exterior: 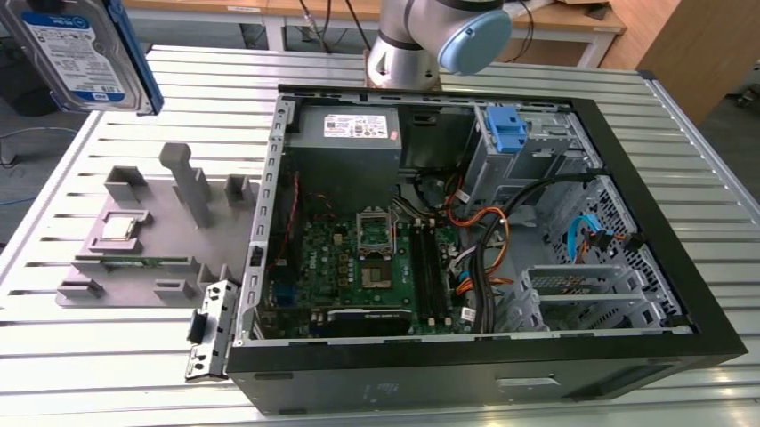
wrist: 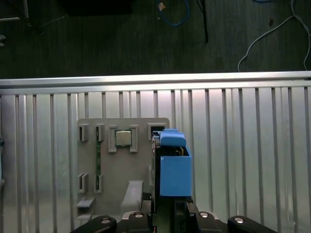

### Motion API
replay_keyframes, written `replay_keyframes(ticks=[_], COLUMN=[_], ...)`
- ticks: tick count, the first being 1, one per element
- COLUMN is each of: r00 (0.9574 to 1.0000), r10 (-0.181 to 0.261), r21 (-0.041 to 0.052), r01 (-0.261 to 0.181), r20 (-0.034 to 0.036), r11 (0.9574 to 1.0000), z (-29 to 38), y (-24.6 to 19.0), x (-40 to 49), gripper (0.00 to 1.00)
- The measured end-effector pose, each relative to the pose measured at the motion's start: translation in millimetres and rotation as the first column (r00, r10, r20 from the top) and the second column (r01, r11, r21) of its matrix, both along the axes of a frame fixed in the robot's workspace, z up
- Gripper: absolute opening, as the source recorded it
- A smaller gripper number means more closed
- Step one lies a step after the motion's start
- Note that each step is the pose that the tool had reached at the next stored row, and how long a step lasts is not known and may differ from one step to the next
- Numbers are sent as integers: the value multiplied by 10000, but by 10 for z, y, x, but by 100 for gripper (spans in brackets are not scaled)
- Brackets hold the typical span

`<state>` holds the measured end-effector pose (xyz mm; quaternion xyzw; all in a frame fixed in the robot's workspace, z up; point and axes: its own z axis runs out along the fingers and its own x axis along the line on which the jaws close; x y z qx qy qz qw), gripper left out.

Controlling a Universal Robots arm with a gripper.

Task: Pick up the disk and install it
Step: 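Pick up the disk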

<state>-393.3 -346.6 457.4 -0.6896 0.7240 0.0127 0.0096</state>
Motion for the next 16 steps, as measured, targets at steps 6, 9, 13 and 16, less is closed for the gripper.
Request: replay_keyframes(ticks=[6,9,13,16], r00=[10000,10000,10000,10000], r10=[0,0,0,0], r21=[5,8,17,18], r01=[0,0,0,0], r20=[0,0,0,1], r11=[10000,10000,10000,10000], z=[97,151,225,231], y=[0,0,0,0], x=[0,0,0,0], gripper=[35,35,35,35])
